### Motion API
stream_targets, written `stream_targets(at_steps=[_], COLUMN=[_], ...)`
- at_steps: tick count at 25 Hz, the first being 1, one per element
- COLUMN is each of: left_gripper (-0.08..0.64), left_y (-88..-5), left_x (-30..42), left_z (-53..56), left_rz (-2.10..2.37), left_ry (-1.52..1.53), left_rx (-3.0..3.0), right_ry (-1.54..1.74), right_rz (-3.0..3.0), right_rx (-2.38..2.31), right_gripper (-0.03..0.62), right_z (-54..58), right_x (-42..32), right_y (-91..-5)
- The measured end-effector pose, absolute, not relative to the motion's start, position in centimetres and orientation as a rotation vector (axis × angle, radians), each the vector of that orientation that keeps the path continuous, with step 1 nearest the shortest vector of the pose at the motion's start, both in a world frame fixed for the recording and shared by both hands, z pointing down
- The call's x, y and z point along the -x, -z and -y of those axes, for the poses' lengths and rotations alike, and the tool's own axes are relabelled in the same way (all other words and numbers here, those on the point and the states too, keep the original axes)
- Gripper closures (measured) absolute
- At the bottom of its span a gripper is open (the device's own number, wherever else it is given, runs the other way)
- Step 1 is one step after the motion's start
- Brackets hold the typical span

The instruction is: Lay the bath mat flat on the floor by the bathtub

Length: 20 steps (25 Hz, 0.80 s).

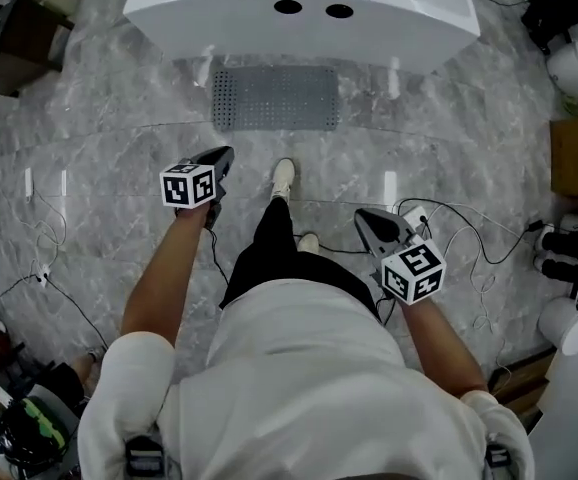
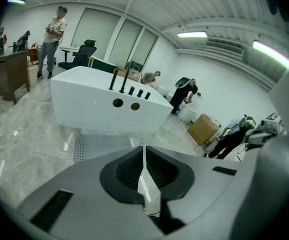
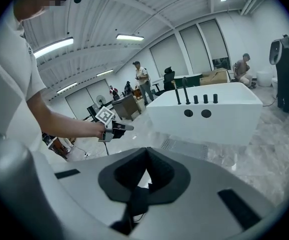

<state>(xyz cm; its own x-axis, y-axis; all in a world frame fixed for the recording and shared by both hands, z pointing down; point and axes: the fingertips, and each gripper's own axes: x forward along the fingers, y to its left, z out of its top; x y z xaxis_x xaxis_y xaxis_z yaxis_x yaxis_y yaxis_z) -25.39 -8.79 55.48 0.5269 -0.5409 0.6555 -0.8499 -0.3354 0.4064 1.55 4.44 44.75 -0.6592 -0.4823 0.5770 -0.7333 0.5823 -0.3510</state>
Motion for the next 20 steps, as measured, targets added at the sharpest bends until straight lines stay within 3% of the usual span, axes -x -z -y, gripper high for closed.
stream_targets(at_steps=[6,14,20], left_gripper=[0.538,0.54,0.54], left_y=[-47.2,-41.5,-37.3], left_x=[20.1,14.3,14.2], left_z=[0.7,-7.0,-8.6], left_rz=[0.951,0.728,0.64], left_ry=[-0.422,-0.581,-0.541], left_rx=[-2.184,-2.389,-2.48], right_ry=[-0.793,-0.708,-0.65], right_rz=[2.422,2.459,2.473], right_rx=[-0.922,-0.958,-0.952], right_gripper=[0.582,0.582,0.583], right_z=[-8.7,-9.9,-9.6], right_x=[-1.4,-1.5,1.3], right_y=[-42.9,-39.6,-38.1])
